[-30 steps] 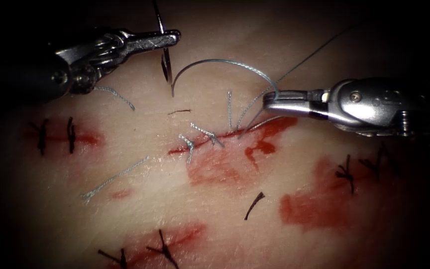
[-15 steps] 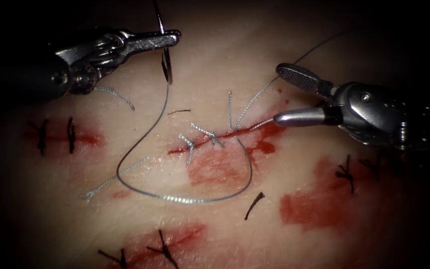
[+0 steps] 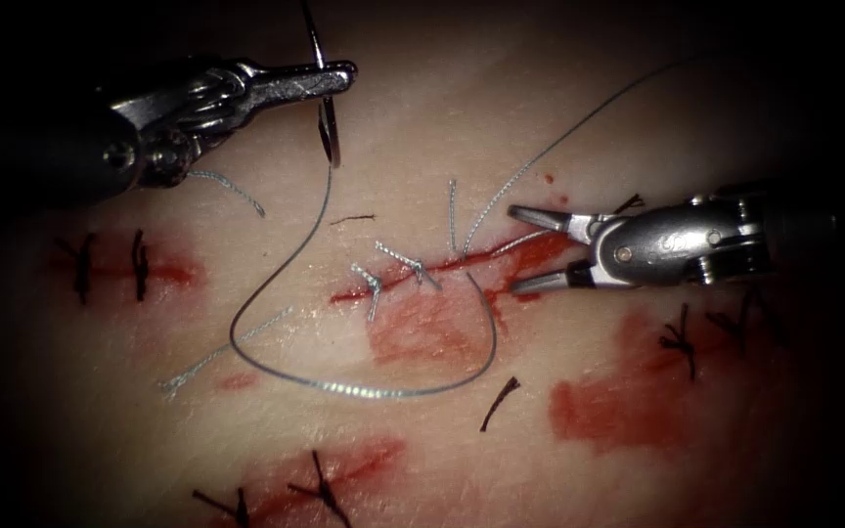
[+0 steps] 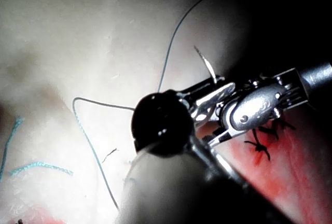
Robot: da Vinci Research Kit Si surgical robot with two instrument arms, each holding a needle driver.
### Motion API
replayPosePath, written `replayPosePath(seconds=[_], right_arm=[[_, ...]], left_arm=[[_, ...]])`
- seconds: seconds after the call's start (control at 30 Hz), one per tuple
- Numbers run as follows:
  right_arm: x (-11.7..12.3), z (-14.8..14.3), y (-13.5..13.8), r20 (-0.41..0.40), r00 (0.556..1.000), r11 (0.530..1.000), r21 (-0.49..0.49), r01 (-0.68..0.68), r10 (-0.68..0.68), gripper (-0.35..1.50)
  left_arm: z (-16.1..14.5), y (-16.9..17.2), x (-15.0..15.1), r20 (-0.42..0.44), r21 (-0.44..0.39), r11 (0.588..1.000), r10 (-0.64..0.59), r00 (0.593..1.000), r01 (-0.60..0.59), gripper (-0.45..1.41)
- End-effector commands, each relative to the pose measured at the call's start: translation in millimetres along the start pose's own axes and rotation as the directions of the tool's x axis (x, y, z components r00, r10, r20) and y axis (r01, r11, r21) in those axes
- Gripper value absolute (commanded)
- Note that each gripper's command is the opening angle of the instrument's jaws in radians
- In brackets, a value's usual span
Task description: Wound Closure
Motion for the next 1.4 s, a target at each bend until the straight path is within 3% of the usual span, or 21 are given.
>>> replayPosePath(seconds=[0.03,0.57,0.6,0.67,0.7,0.73,0.8,0.9,1.03,1.13,1.2,1.4], right_arm=[[0.2,1.4,-0.2,-0.012,1.000,1.000,0.013,0.008,-0.008,0.84],[2.2,4.0,-1.4,-0.018,0.999,0.999,0.029,0.036,-0.036,0.64],[2.2,4.1,-1.6,-0.018,0.999,0.999,0.031,0.045,-0.044,0.59],[2.2,4.1,-1.8,-0.023,0.999,0.998,0.033,0.047,-0.046,0.19],[2.3,4.1,-1.8,-0.026,0.999,0.998,0.042,0.048,-0.047,-0.15],[2.3,4.0,-1.8,-0.028,1.000,0.998,0.058,0.000,0.002,-0.35],[2.5,3.8,-1.7,-0.027,0.991,0.987,0.095,-0.130,0.134,-0.35],[3.6,2.5,-1.7,-0.031,0.981,0.976,0.114,-0.187,0.192,-0.35],[6.8,0.7,-1.0,-0.035,0.964,0.957,0.131,-0.259,0.265,-0.35],[9.9,-0.7,0.2,-0.081,0.953,0.951,0.129,-0.281,0.292,-0.35],[14.6,-2.5,2.7,-0.162,0.928,0.941,0.116,-0.319,0.334,-0.35],[21.0,-5.4,5.1,-0.235,0.904,0.934,0.120,-0.337,0.357,-0.35]], left_arm=[[0.3,-0.5,-0.3,0.000,0.000,1.000,0.000,1.000,0.000,-0.45],[0.4,-0.5,-0.5,-0.001,0.000,1.000,0.001,1.000,-0.001,-0.45],[0.4,-0.5,-0.5,-0.001,0.001,1.000,0.001,1.000,-0.001,-0.45],[0.4,-0.5,-0.5,-0.001,0.001,1.000,0.001,1.000,-0.001,-0.45],[0.4,-0.5,-0.5,-0.001,0.001,1.000,0.001,1.000,-0.001,-0.45],[0.4,-0.5,-0.5,-0.001,0.001,1.000,0.001,1.000,-0.001,-0.45],[0.5,-0.5,-0.5,-0.001,0.001,1.000,0.001,1.000,-0.001,-0.45],[0.5,-0.4,-0.6,-0.001,0.001,1.000,0.001,1.000,-0.001,-0.45],[0.5,-0.4,-0.6,-0.001,0.001,1.000,0.001,1.000,-0.001,-0.45],[0.5,-0.4,-0.6,-0.001,0.001,1.000,0.007,1.000,-0.007,-0.45],[0.5,-0.4,-0.5,-0.001,0.001,1.000,0.006,1.000,-0.006,-0.45],[0.5,-0.4,-0.5,-0.001,0.000,1.000,0.006,1.000,-0.006,-0.45]])
